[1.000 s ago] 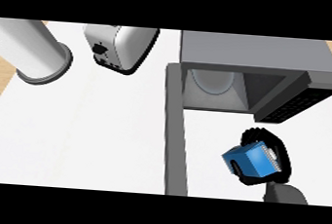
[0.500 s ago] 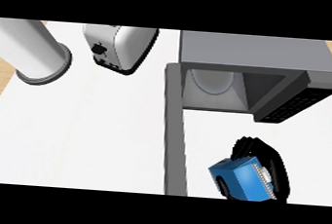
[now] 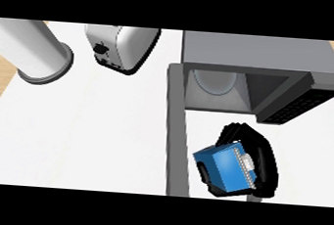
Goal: Pick up the milk, place it into the microwave and close the microwave
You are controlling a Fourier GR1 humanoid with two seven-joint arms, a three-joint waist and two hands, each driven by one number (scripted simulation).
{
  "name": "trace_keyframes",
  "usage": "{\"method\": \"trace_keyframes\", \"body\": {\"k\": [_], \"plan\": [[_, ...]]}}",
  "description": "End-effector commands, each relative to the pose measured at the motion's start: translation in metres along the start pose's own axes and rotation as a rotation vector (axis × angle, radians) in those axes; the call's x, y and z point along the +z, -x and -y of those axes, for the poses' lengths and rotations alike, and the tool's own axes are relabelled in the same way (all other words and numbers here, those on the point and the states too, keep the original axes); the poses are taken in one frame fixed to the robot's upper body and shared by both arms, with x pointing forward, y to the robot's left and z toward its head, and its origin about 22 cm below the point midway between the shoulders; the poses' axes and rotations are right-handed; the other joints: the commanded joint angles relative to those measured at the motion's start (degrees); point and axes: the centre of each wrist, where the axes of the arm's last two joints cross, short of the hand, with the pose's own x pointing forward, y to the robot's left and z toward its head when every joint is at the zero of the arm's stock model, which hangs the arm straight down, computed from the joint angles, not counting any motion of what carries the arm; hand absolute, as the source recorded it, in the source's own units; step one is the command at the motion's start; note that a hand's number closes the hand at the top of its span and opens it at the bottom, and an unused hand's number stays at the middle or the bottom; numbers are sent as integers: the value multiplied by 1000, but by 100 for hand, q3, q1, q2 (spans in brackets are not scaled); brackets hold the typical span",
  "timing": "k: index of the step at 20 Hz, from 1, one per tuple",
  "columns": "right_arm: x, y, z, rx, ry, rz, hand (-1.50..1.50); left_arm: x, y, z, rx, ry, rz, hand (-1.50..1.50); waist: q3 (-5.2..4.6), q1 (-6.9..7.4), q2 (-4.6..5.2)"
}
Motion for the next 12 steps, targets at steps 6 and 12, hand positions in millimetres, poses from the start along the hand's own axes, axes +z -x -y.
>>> {"method": "trace_keyframes", "body": {"k": [6, 12], "plan": [[-62, 12, -24, 164, 104, 17, 150, 11, 9, -27, -16, -7, -35, -150, -1, 61, 12], [-101, 40, -16, 233, 196, -72, 150, -14, 3, -19, 7, 10, -25, -150, 6, 68, 35]]}}
